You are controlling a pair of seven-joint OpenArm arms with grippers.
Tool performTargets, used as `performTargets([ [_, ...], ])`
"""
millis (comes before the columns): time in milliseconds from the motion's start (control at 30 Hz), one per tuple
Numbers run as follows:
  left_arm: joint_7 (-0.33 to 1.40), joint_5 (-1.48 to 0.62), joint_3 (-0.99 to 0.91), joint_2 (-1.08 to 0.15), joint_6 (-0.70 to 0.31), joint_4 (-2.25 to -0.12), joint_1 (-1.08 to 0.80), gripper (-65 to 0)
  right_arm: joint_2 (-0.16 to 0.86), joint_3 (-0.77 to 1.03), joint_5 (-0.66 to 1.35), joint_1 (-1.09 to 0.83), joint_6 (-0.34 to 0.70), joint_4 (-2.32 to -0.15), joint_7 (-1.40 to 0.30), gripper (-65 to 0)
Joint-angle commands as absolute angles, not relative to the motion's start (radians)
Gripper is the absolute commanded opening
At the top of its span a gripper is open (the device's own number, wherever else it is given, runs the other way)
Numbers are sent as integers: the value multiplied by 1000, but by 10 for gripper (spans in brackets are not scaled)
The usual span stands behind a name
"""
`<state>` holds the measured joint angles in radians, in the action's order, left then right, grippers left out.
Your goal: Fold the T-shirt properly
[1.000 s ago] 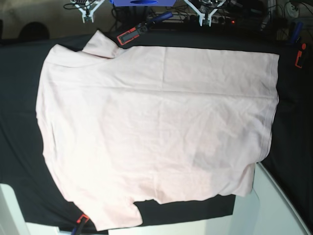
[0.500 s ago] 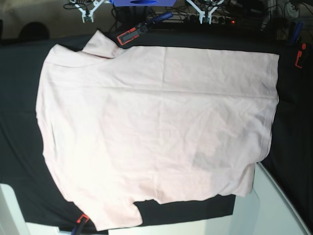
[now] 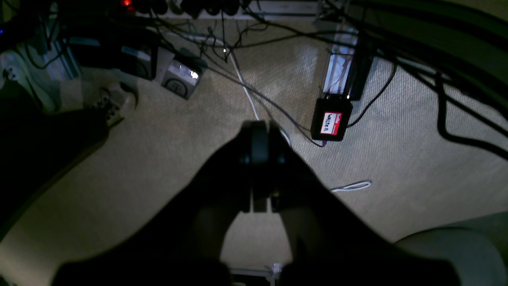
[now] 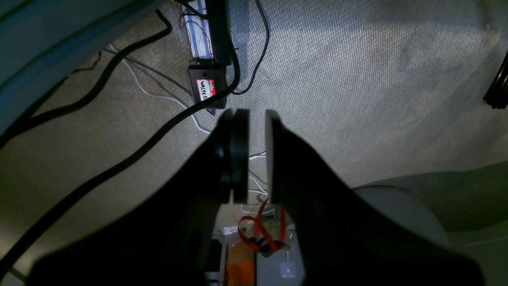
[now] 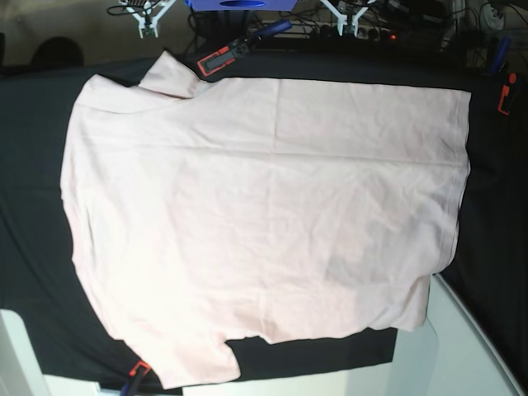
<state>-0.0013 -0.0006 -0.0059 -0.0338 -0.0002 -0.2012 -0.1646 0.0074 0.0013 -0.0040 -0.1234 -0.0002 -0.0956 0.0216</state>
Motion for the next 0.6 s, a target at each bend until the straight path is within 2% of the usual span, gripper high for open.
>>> performTargets([
  [0,-8,1,-2,-36,5,-206,-174,-650,8,-1,-7,-137,1,-96,22,-569],
  [333,-8,2,-4,-45,5,-421,-282,-650,12,4,-7,-173,1,-97,22,-573],
  [567,-7,1,-8,-70,5,-582,-409,-650,12,7,-4,-260,-1,-257,13,-575],
])
